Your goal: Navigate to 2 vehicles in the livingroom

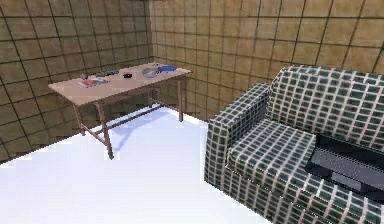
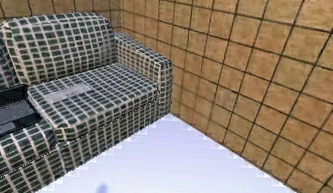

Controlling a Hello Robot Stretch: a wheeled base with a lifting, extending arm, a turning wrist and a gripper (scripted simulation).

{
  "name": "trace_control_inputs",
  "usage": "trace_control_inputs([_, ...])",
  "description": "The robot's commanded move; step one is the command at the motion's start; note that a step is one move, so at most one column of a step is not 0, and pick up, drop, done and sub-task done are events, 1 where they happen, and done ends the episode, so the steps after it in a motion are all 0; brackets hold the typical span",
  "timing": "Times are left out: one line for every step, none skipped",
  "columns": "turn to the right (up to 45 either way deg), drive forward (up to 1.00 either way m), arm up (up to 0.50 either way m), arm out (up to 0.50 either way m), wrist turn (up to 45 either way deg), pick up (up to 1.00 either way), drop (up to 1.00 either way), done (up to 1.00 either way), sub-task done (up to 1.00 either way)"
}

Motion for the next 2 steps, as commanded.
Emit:
trace_control_inputs([-6.0,0.0,0.0,0.0,0.0,0.0,0.0,0.0,0.0])
trace_control_inputs([0.0,0.4,0.0,0.0,0.0,0.0,0.0,0.0,0.0])
